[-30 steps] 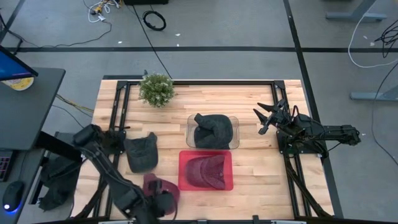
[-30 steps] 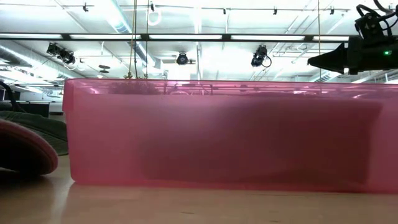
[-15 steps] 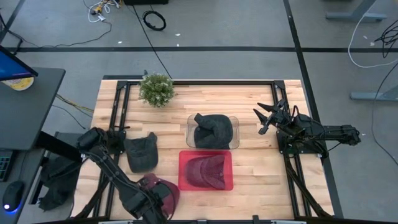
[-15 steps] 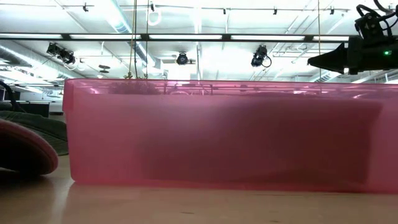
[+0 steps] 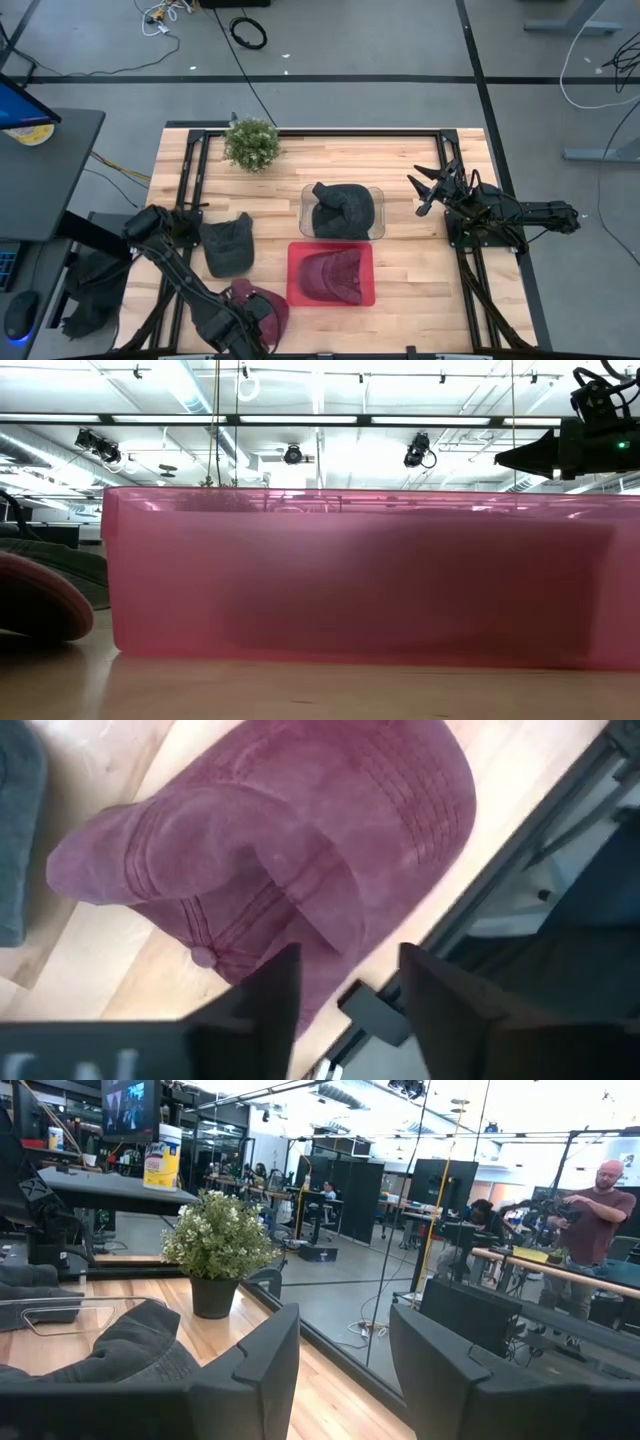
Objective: Pick & Place hat
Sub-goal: Put the red cap into the pink bin
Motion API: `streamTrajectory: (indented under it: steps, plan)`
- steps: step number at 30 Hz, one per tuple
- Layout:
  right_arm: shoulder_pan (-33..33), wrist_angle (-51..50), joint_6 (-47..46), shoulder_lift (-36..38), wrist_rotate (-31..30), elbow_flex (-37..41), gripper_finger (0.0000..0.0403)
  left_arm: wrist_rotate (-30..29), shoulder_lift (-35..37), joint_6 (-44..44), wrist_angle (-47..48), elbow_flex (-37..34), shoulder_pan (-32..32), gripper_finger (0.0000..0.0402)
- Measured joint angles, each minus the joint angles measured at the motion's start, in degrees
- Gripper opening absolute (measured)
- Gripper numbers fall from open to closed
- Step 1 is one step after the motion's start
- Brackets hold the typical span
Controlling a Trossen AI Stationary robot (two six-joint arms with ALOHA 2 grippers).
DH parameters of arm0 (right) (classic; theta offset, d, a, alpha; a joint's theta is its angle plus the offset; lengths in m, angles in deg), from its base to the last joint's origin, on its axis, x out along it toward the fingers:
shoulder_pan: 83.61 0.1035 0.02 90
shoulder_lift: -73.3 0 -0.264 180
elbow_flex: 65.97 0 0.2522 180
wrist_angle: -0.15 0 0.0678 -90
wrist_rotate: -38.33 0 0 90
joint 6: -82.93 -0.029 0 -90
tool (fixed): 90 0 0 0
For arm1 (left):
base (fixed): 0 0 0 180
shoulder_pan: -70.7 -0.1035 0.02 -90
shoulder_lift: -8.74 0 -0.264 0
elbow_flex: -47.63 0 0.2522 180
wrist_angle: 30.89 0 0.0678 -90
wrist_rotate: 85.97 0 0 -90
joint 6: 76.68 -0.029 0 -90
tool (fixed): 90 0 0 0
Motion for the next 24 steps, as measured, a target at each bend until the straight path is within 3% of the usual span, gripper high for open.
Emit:
streamTrajectory:
  steps: [6,13,16,20,24]
  plan:
    - [0.0,0.01,0.0,0.0,0.0,0.0,0.016,-0.32,-0.07,4.46,-4.67,-5.73,0.37,0.0229]
    - [0.0,0.01,0.0,0.0,-0.02,0.0,0.016,-4.93,-0.11,5.95,-10.57,-12.24,0.34,0.022]
    - [0.0,0.0,-0.01,0.0,0.0,0.0,0.016,-4.79,-0.07,4.45,-12.35,-13.31,0.26,0.0177]
    - [0.0,0.01,0.0,0.0,0.0,0.0,0.016,-3.14,-0.06,0.62,-17.79,-13.42,0.26,0.0037]
    - [0.0,0.01,0.0,-0.01,-0.01,0.0,0.016,-3.09,1.32,1.14,-19.38,-13.25,0.49,0.0009]
